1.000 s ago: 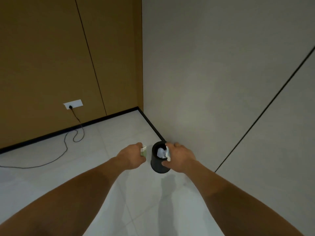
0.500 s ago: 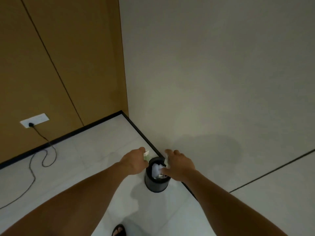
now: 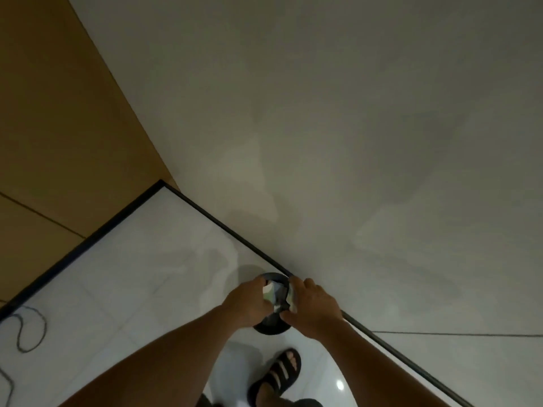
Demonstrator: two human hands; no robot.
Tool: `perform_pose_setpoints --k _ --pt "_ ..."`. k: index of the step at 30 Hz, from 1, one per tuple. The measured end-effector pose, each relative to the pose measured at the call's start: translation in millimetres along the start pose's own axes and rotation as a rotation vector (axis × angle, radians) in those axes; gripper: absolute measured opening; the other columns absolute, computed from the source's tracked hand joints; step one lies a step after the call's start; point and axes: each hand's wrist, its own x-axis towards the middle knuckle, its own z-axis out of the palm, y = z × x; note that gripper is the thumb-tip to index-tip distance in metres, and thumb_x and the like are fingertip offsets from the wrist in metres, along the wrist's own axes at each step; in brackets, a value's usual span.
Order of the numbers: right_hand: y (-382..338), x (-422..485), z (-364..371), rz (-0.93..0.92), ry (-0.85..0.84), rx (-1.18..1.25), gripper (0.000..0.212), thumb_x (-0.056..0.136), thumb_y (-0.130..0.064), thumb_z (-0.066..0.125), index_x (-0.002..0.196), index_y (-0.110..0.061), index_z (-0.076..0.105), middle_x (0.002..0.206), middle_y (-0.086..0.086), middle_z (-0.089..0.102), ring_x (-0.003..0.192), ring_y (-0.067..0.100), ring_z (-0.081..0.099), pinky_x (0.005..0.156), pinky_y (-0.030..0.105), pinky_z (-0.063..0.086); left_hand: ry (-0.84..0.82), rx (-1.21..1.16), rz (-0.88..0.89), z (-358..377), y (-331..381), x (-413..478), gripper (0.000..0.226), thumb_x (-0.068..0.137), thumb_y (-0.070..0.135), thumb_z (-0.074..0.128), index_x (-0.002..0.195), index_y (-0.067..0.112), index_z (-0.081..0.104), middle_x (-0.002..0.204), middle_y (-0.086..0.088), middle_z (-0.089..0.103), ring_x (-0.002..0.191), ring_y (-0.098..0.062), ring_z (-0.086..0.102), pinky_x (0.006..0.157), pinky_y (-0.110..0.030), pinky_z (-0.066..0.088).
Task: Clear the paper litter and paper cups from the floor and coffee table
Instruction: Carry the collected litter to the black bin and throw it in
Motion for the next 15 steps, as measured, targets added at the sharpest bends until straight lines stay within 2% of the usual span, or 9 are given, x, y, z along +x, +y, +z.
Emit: perform_pose_setpoints --k 2,4,8,13,15 --pt "16 26 26 0.035 -0.002 0.058 0.071 0.086 -0.054 0.055 0.144 -0.028 0.025 0.130 0.002 0.050 0.114 0.020 0.053 0.090 0.031 0.047 -0.038 -0.008 -0.016 15 -12 40 0.056 0.089 0.025 0.057 0.140 0.017 0.036 0.132 -0.009 0.054 0.115 -0.026 0.055 0.086 -0.028 0.044" --pt "33 55 54 0.090 -0.014 0.107 0.070 0.085 -0.055 0.056 0.143 -0.030 0.025 0.127 0.001 0.050 0.113 0.018 0.053 0.088 0.029 0.048 -0.100 -0.002 -0.029 33 -30 82 0.059 0.089 0.026 0.058 0.143 0.019 0.033 0.133 -0.008 0.053 0.117 -0.026 0.054 0.090 -0.029 0.045" --pt "65 113 120 0.213 -0.064 0.129 0.074 0.082 -0.053 0.063 0.141 -0.029 0.025 0.126 0.002 0.050 0.111 0.019 0.054 0.088 0.030 0.049 -0.207 0.083 -0.012 76 -71 165 0.055 0.092 0.030 0.056 0.139 0.012 0.036 0.130 -0.012 0.055 0.117 -0.028 0.054 0.092 -0.033 0.044" --pt "83 168 191 0.338 -0.047 0.187 0.089 0.078 -0.055 0.068 0.148 -0.028 0.020 0.139 0.002 0.043 0.120 0.023 0.051 0.093 0.035 0.049 -0.253 0.103 0.031 115 -118 241 0.056 0.094 0.035 0.055 0.139 0.008 0.036 0.129 -0.014 0.055 0.116 -0.030 0.054 0.091 -0.034 0.043" --pt "83 171 205 0.383 -0.047 0.207 0.089 0.078 -0.055 0.068 0.147 -0.028 0.021 0.141 0.003 0.041 0.121 0.025 0.050 0.092 0.038 0.050 -0.275 0.119 0.012 118 -138 246 0.049 0.093 0.035 0.053 0.134 0.009 0.041 0.126 -0.015 0.054 0.111 -0.031 0.054 0.089 -0.034 0.044"
